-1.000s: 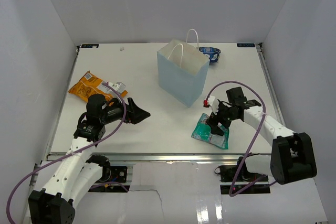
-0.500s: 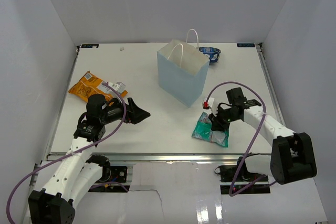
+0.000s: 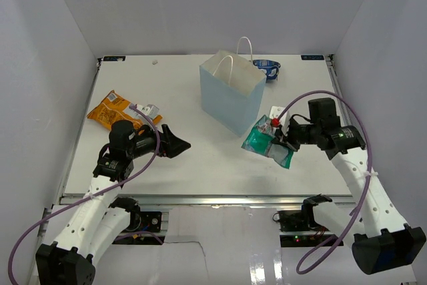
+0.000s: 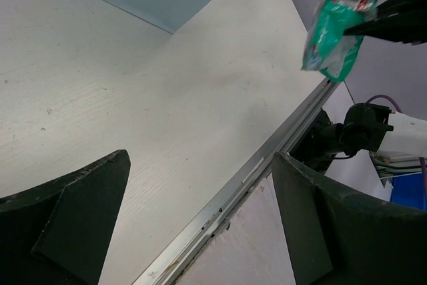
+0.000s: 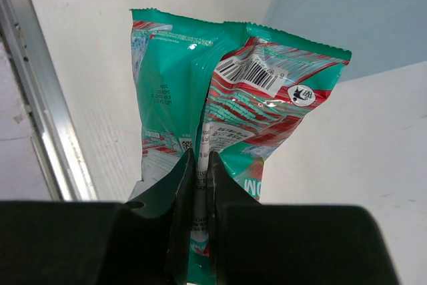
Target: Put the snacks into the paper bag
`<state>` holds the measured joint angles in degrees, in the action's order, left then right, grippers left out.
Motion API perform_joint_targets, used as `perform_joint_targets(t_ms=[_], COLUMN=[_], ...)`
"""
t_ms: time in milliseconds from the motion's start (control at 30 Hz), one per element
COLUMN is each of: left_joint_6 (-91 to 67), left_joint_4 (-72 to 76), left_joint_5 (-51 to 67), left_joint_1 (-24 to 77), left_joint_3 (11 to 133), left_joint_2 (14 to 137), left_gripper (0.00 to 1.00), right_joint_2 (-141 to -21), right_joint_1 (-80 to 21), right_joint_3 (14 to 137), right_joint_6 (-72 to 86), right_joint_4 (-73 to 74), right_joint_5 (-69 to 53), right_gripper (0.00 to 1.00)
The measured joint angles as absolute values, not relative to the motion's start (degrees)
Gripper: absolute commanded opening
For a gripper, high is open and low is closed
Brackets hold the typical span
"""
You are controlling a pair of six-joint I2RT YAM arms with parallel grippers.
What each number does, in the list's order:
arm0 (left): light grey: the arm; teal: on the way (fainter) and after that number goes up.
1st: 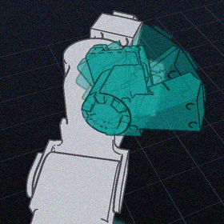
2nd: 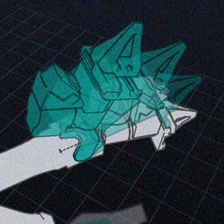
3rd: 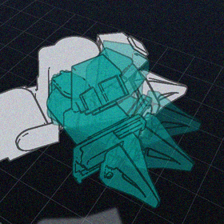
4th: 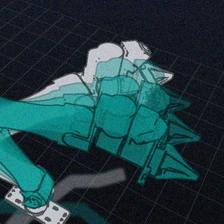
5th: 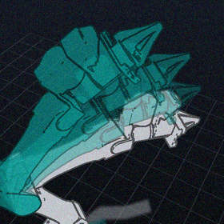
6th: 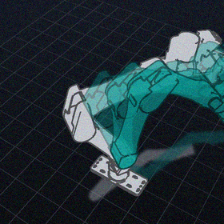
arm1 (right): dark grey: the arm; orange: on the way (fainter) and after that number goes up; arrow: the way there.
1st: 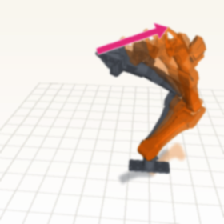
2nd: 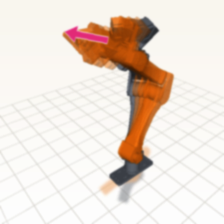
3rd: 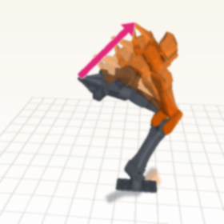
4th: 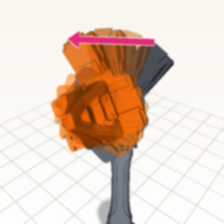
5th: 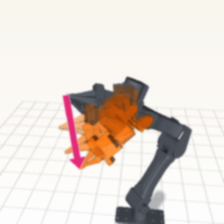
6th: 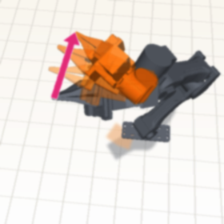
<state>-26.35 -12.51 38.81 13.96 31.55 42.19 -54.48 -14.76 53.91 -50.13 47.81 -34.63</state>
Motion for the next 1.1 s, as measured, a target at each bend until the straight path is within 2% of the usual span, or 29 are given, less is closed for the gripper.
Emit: perform_joint_targets(t_ms=[200, 500, 767, 1100], left_joint_6=[-26.2, -26.0, -26.0, -26.0], left_joint_4=[-12.5, -12.9, -13.0, -13.1], left_joint_5=[38.5, 38.0, 37.5, 37.0], left_joint_1=[14.0, 14.0, 14.0, 14.0], left_joint_3=[31.6, 31.6, 31.6, 31.6], left_joint_2=[42.2, 41.6, 41.3, 41.4], left_gripper=[0.98, 0.98, 0.98, 0.98], right_joint_2=[-55.5, -68.2, -74.7, -79.0], right_joint_1=[-14.8, -15.2, -21.5, -30.7], right_joint_3=[69.0, 88.0, 89.0, 86.7], right_joint_6=[-44.2, -26.1, -15.3, -13.6], right_joint_4=[46.9, 33.7, 21.0, 5.3], right_joint_5=[-34.8, -30.0, -9.8, 8.7], right_gripper=[0.08, 0.08, 0.08, 0.08])
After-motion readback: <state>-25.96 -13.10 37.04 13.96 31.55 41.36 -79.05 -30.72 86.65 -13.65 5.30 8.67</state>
